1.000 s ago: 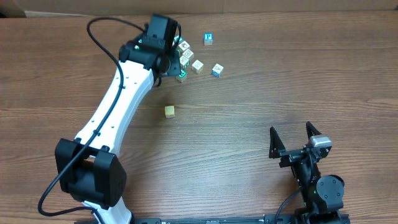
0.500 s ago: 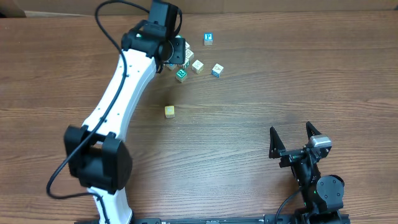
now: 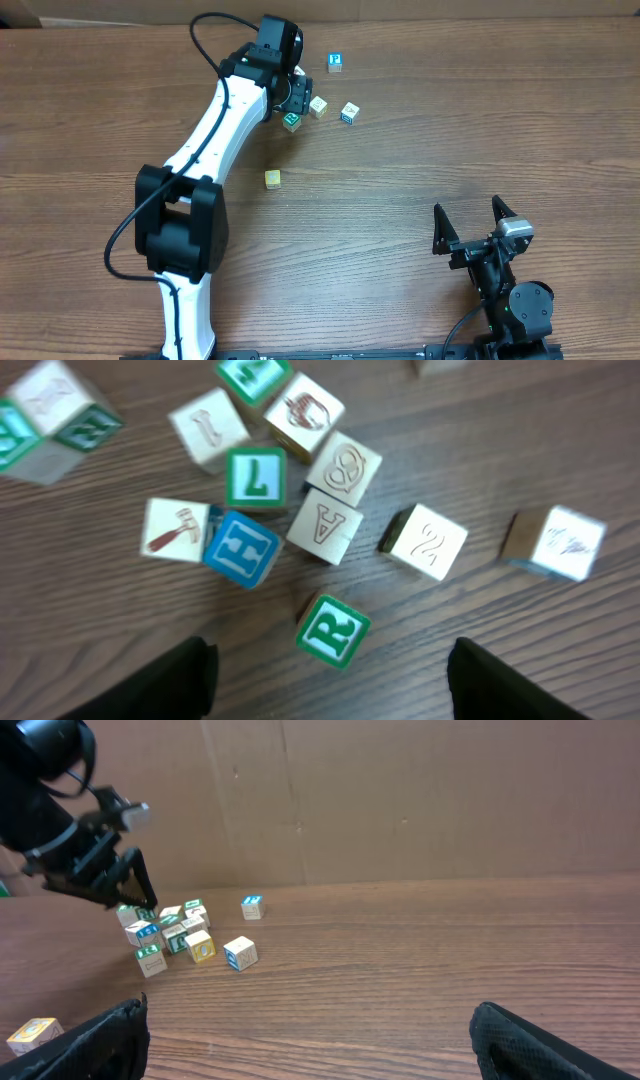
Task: Form a horizontal line
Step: 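Move the left gripper back to the cluster above the green R block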
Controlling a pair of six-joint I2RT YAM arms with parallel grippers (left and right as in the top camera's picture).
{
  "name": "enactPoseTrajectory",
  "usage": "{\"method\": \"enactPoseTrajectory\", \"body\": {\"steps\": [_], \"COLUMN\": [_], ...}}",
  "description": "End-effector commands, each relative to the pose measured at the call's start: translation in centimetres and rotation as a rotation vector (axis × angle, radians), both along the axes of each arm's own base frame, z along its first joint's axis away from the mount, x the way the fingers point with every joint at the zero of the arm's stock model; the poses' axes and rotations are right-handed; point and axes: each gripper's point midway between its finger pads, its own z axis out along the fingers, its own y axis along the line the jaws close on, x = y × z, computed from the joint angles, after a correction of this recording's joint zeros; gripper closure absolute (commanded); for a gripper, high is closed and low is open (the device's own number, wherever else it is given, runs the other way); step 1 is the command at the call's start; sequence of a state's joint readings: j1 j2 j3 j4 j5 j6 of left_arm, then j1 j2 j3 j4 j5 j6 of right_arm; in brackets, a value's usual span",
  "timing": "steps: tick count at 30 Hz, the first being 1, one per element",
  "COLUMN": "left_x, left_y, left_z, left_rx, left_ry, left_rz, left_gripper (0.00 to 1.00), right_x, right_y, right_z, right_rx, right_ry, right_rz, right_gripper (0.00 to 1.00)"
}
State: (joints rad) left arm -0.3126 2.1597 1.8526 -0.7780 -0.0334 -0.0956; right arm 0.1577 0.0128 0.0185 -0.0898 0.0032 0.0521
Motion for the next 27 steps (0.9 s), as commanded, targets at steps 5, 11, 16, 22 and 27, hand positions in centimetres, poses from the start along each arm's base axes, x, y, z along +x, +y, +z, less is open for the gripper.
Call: {"method": "enactPoseTrajectory", "body": {"steps": [5, 11, 16, 22, 27], "left_x": [-0.4, -0.6, -0.5, -0.6, -1.1], "left_y": [-1.0, -1.1, -1.2, -1.2, -1.2], "left_z": [-5.5, -6.7, -6.7, -6.7, -7.3], "left_rx": [0.074, 0.078, 0.075, 0.077, 0.080], "left_ry": [0.085, 0.109, 0.101, 0.107, 0.121], "left_rz": [-0.179, -0.183, -0.183, -0.184, -0.186], "left_gripper": [0.46, 0.49, 0.55, 0.61, 0.54], "right_x": [0.0, 0.0, 0.0, 0.0, 0.0], "right_y": [0.0, 0.0, 0.0, 0.0, 0.0], "right_z": [-0.2, -0.2, -0.2, -0.2, -0.2], "right_rx": [0.008, 0.008, 0.008, 0.008, 0.008], "right_ry": [-0.003, -0.003, -0.003, -0.003, -0.003], "right_rz": [0.002, 0.002, 0.002, 0.002, 0.002], "right_gripper": [0.00, 0.00, 0.00, 0.00, 0.00]}}
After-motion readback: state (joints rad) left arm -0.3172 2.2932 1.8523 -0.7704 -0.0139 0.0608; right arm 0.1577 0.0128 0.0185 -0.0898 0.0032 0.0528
